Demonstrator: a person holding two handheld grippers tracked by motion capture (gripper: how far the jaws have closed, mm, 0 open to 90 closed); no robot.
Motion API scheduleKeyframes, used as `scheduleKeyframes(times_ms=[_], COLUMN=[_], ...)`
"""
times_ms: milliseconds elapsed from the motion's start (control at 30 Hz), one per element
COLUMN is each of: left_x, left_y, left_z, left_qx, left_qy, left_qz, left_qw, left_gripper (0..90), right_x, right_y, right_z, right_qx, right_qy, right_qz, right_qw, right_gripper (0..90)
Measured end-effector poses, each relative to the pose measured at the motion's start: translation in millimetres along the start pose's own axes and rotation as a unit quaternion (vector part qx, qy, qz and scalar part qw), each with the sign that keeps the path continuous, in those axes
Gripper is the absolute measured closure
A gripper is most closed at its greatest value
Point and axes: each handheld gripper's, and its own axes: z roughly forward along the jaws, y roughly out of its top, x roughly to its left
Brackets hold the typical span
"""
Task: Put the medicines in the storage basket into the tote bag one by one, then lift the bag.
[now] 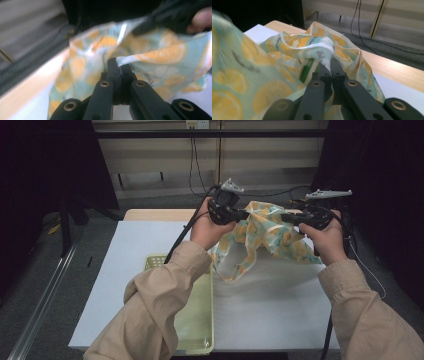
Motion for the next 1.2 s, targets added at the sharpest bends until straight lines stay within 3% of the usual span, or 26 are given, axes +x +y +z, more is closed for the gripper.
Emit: scheduleKeyframes(times_ms=[167, 333, 467, 567, 667, 733, 800, 867, 933, 1067, 1133, 1200], left_x=[-1.6, 0.1, -2.0, -1.5, -1.5, -2.4, -2.1, -0.1, 3.2, 7.6, 8.7, 9.8], left_y=[20.6, 33.2, 38.9, 34.4, 25.6, 18.6, 11.3, 1.5, -9.3, -29.5, -37.8, -45.8], left_z=[-10.2, -11.9, -15.1, -14.5, -10.6, -8.5, -9.3, -13.4, -18.6, -37.0, -47.7, -59.0], left_qx=[-0.014, -0.023, -0.022, -0.017, -0.011, 0.004, 0.018, 0.012, 0.022, 0.02, 0.013, 0.012], left_qy=[0.001, 0.007, 0.008, -0.01, -0.037, -0.038, -0.034, -0.039, -0.035, -0.035, -0.035, -0.031], left_qz=[0.01, 0.009, 0.023, 0.015, -0.011, -0.023, -0.036, -0.051, -0.064, -0.07, -0.063, -0.066], left_qw=[0.9999, 0.9997, 0.9994, 0.9997, 0.9992, 0.999, 0.9986, 0.9978, 0.9971, 0.9967, 0.9974, 0.9973], left_gripper=[90.0, 90.0, 90.0, 90.0, 88.2, 74.4, 46.3, 38.4, 24.8, 17.4, 14.1, 12.7], right_x=[-0.7, -0.1, 0.5, 1.9, 4.4, 6.7, 11.3, 14.9, 18.0, 22.9, 24.2, 25.4], right_y=[7.8, 13.5, 23.8, 24.9, 19.4, 14.3, 8.4, 4.1, 0.3, -8.5, -13.9, -19.9], right_z=[-5.4, -7.8, -12.1, -10.7, -6.6, -3.3, -1.3, -1.5, -3.9, -15.8, -22.4, -29.4], right_qx=[-0.008, -0.014, -0.027, -0.027, -0.028, -0.021, -0.017, -0.016, -0.017, -0.02, -0.011, -0.02], right_qy=[-0.003, -0.001, -0.002, 0.005, 0.022, 0.045, 0.051, 0.059, 0.063, 0.059, 0.063, 0.064], right_qz=[-0.002, -0.001, -0.003, -0.004, 0.007, 0.019, 0.025, 0.028, 0.03, 0.022, 0.025, 0.023], right_qw=[1.0, 0.9999, 0.9996, 0.9996, 0.9993, 0.9986, 0.9983, 0.9977, 0.9974, 0.9978, 0.9976, 0.9975], right_gripper=[90.0, 90.0, 90.0, 90.0, 89.7, 84.9, 70.7, 57.0, 43.7, 30.1, 27.1, 26.7])
